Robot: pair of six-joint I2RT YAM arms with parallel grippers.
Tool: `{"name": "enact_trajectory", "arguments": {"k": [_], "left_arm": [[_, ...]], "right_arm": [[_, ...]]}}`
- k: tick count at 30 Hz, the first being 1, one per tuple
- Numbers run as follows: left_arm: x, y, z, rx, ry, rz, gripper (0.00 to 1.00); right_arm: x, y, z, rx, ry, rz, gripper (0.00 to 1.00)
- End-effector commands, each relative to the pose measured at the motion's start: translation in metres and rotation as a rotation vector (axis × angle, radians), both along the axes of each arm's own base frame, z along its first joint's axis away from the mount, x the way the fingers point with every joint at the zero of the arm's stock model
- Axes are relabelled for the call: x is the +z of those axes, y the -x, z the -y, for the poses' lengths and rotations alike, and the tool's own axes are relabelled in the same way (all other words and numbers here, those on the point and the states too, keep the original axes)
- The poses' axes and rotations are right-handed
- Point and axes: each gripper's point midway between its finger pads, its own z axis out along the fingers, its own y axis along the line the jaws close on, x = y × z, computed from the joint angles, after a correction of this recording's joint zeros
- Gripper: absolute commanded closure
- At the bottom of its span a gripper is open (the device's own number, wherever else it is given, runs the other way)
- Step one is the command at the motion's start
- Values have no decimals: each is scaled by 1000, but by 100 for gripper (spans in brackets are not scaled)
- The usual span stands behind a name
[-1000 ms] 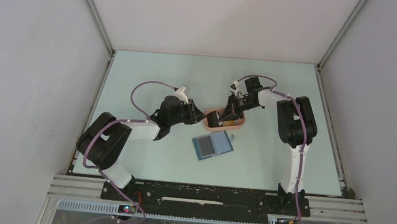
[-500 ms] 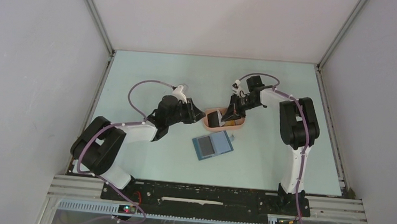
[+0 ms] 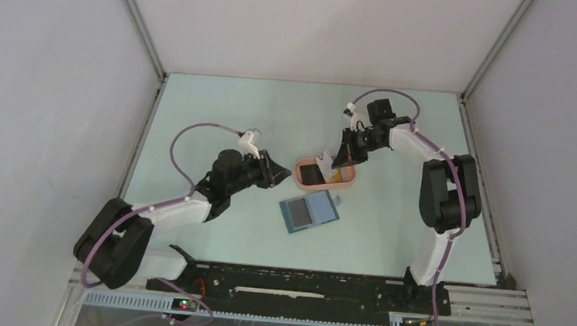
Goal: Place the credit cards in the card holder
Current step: Pick up the credit card from the storage box, then insert the credit card into the card holder.
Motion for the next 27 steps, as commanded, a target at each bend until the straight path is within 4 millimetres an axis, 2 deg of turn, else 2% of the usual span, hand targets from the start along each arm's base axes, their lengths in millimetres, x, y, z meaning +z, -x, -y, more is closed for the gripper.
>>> {"name": "enact_trajectory", "arguments": {"k": [1, 5, 7, 12, 17, 22, 27], "left_arm": [[21, 17, -8, -22, 36, 84, 68], [31, 37, -13, -45, 79, 115, 67], [33, 47, -16, -53, 96, 126, 63], [30, 73, -21, -63, 141, 134, 54], [23, 88, -25, -46, 170, 132, 45], [16, 95, -24, -37, 188, 118, 42], [4, 99, -22, -28, 194, 86, 42]], "right_arm": [[35, -2, 13, 41, 39, 178, 100], [53, 13, 12, 92, -1, 248, 100], [62, 24, 11, 123, -36, 275, 100], [83, 57, 5, 210, -146, 333, 100], [96, 89, -3, 296, -251, 377, 100], [88, 121, -15, 366, -355, 336, 100], [67, 140, -25, 396, -377, 236, 100]]}}
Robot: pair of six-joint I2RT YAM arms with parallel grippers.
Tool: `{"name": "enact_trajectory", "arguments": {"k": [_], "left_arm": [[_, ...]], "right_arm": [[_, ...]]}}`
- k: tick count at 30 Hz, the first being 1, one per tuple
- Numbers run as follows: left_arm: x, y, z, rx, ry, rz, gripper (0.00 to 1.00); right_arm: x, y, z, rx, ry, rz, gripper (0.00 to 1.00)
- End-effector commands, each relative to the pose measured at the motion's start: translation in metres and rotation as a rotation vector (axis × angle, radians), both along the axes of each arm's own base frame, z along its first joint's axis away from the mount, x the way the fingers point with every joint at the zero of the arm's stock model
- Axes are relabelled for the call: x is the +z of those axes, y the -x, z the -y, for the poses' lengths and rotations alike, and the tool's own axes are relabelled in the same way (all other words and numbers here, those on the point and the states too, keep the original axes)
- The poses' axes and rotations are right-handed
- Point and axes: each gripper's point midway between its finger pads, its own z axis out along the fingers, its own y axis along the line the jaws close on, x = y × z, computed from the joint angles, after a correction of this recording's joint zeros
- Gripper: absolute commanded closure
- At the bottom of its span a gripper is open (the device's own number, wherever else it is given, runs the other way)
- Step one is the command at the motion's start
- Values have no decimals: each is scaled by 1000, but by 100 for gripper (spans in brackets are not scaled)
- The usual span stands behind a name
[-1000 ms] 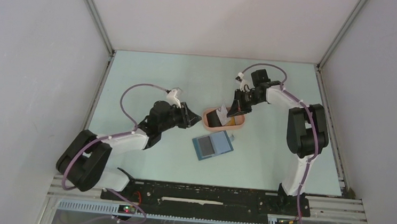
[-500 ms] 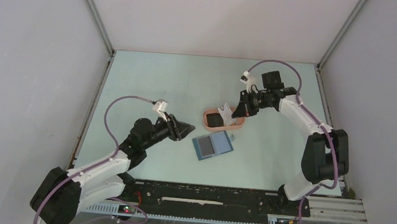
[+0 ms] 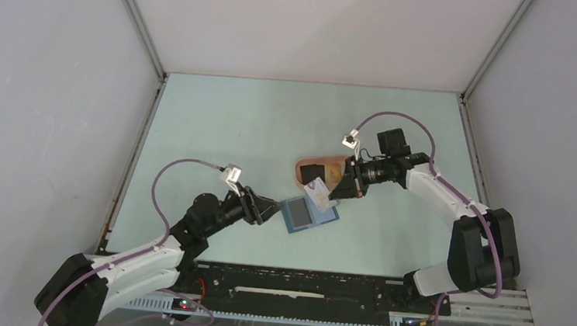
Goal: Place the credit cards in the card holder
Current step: Insert the credit card into the card holder.
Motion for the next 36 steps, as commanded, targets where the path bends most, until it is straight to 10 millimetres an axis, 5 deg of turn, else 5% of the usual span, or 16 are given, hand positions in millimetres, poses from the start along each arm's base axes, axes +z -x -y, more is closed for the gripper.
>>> {"name": "enact_trajectory", "arguments": {"k": [1, 9, 20, 36], "left_arm": [[-4, -1, 0, 33, 33, -8, 42], [-30, -4, -3, 74, -14, -60, 44], [-37, -10, 7, 55, -31, -88, 49], [-55, -12, 22, 7, -56, -137, 56]], "right_arm": [[-4, 14, -13, 67, -59, -28, 100], [-50, 7, -13, 12, 56, -146, 100], [-91, -2, -13, -46, 239, -201, 100], [-91, -14, -6, -120, 251, -216, 100]]}}
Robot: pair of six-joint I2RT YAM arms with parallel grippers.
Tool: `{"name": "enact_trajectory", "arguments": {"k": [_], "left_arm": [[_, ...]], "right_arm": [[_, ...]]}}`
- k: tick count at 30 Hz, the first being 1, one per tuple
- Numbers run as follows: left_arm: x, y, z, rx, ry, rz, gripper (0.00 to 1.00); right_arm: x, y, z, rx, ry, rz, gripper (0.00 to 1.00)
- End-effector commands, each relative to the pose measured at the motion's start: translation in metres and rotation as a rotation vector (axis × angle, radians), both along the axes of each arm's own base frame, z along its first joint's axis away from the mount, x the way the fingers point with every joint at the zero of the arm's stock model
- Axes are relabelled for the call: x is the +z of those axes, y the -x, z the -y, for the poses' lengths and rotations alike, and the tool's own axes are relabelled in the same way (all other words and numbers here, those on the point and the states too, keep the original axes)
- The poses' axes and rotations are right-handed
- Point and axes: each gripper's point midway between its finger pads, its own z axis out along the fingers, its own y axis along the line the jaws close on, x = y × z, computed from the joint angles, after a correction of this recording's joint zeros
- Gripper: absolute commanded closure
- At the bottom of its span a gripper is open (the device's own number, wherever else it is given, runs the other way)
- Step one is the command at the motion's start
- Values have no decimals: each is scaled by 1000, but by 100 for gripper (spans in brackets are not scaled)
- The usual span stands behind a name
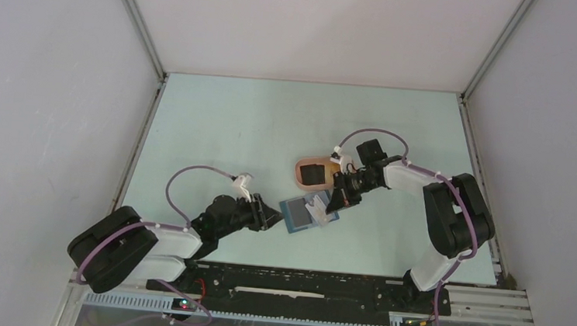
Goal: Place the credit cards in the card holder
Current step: Insert the credit card into the card holder.
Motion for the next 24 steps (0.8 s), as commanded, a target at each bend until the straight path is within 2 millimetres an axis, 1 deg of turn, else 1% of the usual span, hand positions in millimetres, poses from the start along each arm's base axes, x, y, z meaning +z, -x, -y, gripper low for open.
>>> {"name": "enact_trajectory", "arguments": {"k": [1, 13, 17, 24], "left_arm": [[26, -11, 18, -31, 66, 57, 56], [11, -13, 26, -57, 34, 9, 58], [2, -13, 26, -54, 12, -19, 59], [-14, -15, 28, -58, -34, -73, 63]], "right_arm": [[12, -16, -3, -26, -21, 43, 100], [3, -11, -8, -13, 1, 0, 100], [-1, -15, -7, -47, 41, -15, 100], [-3, -14, -12, -51, 59, -18, 100]]}}
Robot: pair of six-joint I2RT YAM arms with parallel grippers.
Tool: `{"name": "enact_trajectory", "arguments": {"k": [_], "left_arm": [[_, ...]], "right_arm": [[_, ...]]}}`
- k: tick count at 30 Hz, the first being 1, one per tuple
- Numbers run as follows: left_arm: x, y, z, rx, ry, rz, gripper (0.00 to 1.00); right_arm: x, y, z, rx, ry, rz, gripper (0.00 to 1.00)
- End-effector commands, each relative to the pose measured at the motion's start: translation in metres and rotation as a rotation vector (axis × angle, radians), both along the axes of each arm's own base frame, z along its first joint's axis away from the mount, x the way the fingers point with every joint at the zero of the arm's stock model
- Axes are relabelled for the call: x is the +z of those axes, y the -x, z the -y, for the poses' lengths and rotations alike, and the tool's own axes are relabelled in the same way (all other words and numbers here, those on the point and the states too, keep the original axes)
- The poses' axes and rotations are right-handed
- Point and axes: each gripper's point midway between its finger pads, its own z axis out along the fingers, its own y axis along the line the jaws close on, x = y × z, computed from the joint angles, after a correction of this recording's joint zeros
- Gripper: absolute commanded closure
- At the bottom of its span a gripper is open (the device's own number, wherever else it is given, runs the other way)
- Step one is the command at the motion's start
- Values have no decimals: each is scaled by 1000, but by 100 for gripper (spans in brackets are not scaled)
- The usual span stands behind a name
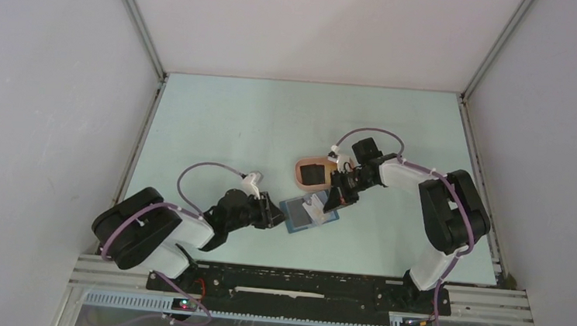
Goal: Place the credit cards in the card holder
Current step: Insert the credit card into the card holder.
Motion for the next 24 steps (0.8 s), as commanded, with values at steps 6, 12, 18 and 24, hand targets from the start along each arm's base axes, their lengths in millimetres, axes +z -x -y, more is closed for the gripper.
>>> {"name": "enact_trajectory", "arguments": {"k": [6, 12, 18, 24], "left_arm": [[-2, -9, 11, -14, -32, -29, 69], [-11, -8, 9, -15, -72, -58, 75], [-14, -8, 11, -26, -80, -71, 78], [-15, -7, 11, -27, -83, -74, 79]], "right_arm": [[-5, -12, -6, -54, 55, 5, 100], [-5, -13, -8, -70, 56, -4, 100], [-6, -13, -10, -79, 55, -5, 100], [-12, -13, -9, -71, 81, 7, 100]]}}
